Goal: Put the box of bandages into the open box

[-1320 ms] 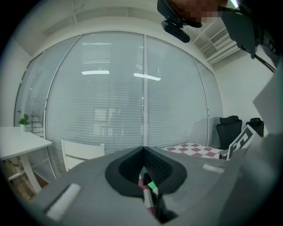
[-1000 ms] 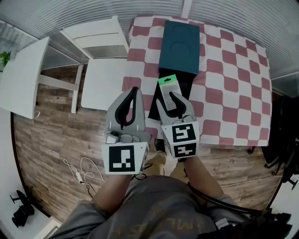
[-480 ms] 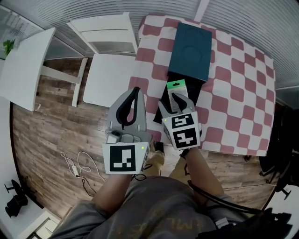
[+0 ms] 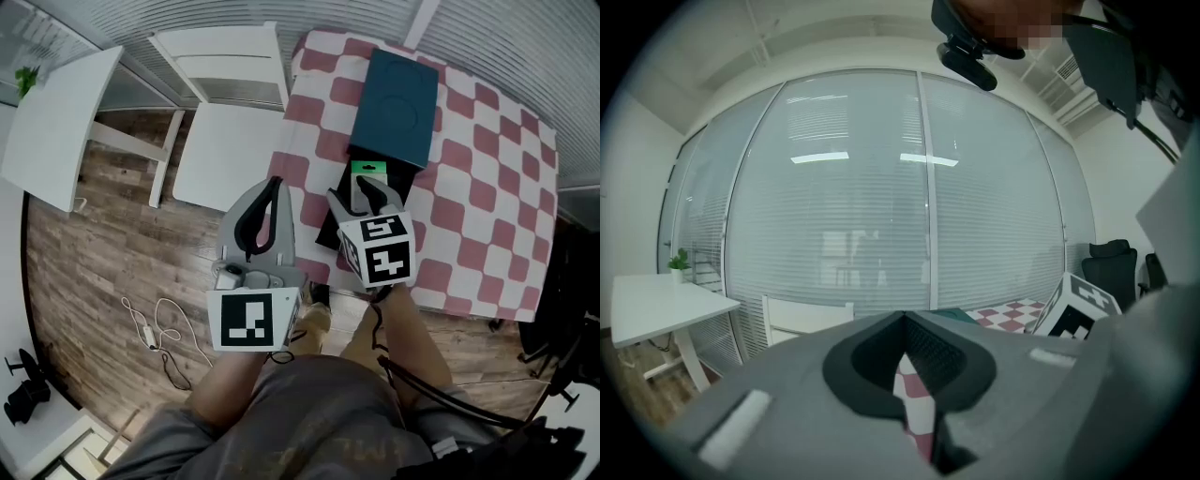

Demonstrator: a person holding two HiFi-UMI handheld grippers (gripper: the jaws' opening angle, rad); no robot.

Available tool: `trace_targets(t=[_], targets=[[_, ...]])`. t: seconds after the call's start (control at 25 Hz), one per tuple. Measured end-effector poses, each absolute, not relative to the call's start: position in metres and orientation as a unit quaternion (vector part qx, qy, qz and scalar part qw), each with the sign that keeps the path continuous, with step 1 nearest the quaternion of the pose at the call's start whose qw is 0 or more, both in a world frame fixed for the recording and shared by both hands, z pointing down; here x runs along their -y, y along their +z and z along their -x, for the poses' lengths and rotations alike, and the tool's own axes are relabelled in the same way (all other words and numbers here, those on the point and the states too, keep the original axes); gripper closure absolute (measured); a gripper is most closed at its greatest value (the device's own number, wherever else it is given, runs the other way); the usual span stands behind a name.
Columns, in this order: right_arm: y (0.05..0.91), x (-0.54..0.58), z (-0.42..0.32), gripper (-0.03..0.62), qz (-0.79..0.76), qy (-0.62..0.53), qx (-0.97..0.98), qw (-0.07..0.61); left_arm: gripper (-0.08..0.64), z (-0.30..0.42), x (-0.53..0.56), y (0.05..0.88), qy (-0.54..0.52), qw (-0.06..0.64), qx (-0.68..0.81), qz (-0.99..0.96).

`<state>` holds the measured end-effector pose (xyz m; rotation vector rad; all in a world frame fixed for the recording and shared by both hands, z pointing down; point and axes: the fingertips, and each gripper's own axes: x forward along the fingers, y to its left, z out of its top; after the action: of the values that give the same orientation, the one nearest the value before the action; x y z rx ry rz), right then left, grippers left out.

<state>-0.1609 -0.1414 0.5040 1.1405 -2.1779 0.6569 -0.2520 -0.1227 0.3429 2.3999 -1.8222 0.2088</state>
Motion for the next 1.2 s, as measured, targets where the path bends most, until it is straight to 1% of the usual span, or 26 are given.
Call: trace_targets(t=[0.24, 0.32, 0.44, 0.52, 0.56, 0.68, 0.84, 1.2], targets=[[0.451, 0.139, 0.15, 0.376, -0.448, 0.208, 0.842, 0.217, 0.56, 0.242, 0.12, 0.325, 0.057, 0.047, 0.596, -0.8], [0.42, 0.137, 0.145, 0.405, -0.451, 0.182, 0.856, 0.177, 0.56, 0.233, 0.119, 0.312, 0.047, 0.035, 0.59, -0.805], [0.366, 0.13, 0.131, 0.477, -0.462, 0.131, 0.869, 0.121, 0.56, 0.221, 0.118, 0.286, 0.032, 0.015, 0.584, -0.811], [0.33, 0.126, 0.118, 0.545, -0.474, 0.092, 0.871, 0.091, 0.56, 0.212, 0.117, 0.268, 0.022, 0.0, 0.58, -0.814], [0.314, 0.124, 0.111, 0.566, -0.48, 0.075, 0.871, 0.078, 0.56, 0.206, 0.117, 0.259, 0.018, -0.007, 0.577, -0.816], [0.274, 0.115, 0.09, 0.566, -0.496, 0.038, 0.866, 0.049, 0.56, 0.186, 0.112, 0.235, 0.006, -0.022, 0.568, -0.823], [0.24, 0.103, 0.065, 0.568, -0.512, 0.002, 0.858, 0.032, 0.56, 0.161, 0.103, 0.207, -0.007, -0.041, 0.558, -0.829], [0.204, 0.096, 0.014, 0.568, -0.522, -0.042, 0.852, 0.007, 0.56, 0.113, 0.095, 0.185, -0.015, -0.072, 0.546, -0.835]])
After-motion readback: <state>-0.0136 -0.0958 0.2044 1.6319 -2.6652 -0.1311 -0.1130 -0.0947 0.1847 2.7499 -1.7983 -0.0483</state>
